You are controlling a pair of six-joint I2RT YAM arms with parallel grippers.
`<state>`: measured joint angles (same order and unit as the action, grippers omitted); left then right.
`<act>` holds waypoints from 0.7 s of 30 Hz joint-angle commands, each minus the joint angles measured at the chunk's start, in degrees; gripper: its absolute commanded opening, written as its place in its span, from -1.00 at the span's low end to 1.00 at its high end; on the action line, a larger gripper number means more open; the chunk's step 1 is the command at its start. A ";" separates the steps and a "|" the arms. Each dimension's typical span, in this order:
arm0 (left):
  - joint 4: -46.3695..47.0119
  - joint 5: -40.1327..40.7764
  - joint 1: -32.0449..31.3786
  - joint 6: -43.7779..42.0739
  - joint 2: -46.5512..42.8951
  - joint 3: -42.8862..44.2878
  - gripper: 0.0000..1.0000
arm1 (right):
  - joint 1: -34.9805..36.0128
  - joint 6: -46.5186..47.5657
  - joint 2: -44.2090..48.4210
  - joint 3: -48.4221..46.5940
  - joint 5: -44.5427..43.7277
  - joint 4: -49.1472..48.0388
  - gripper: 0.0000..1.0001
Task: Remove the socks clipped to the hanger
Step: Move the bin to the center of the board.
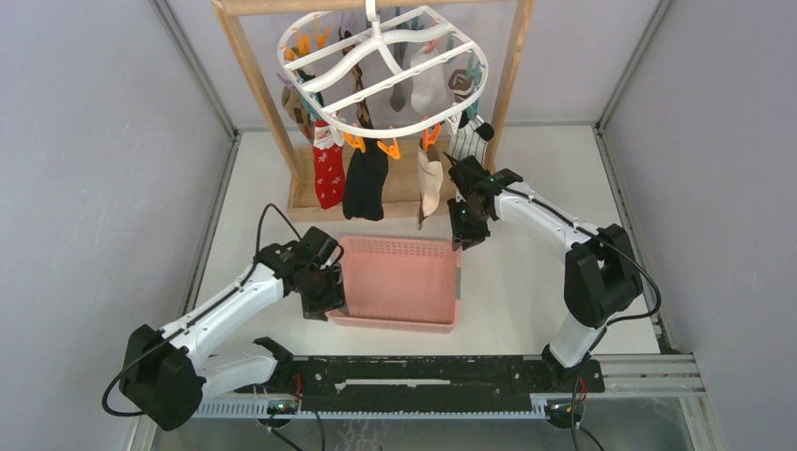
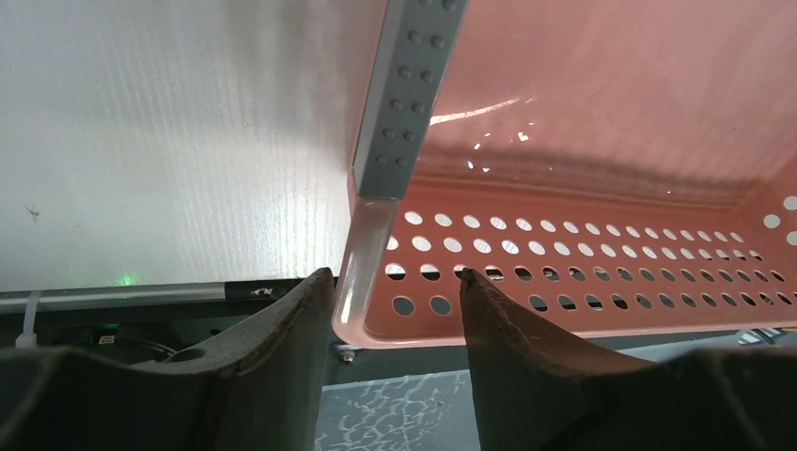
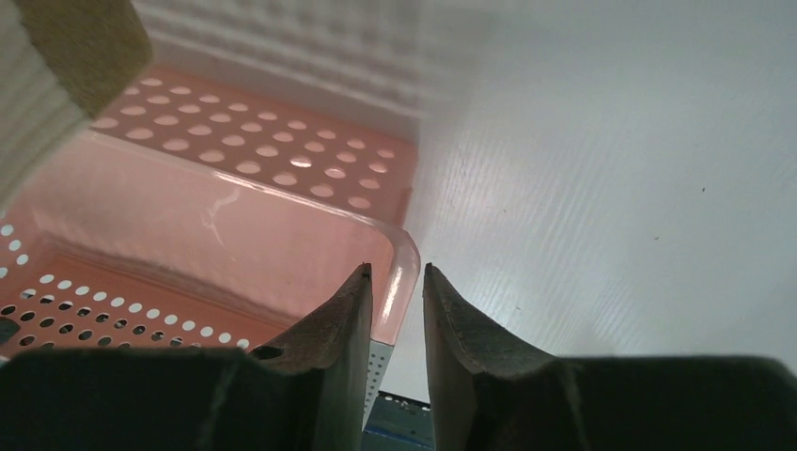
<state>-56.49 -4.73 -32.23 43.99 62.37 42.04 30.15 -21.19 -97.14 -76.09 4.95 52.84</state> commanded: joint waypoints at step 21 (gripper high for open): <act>-7.54 -0.53 -1.26 -0.77 -2.66 12.40 1.00 | -0.53 -0.58 12.01 -2.13 -1.94 7.09 0.63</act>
<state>-62.46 -4.71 -33.36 43.57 61.32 50.52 29.98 -20.12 -87.57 -77.56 3.44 58.52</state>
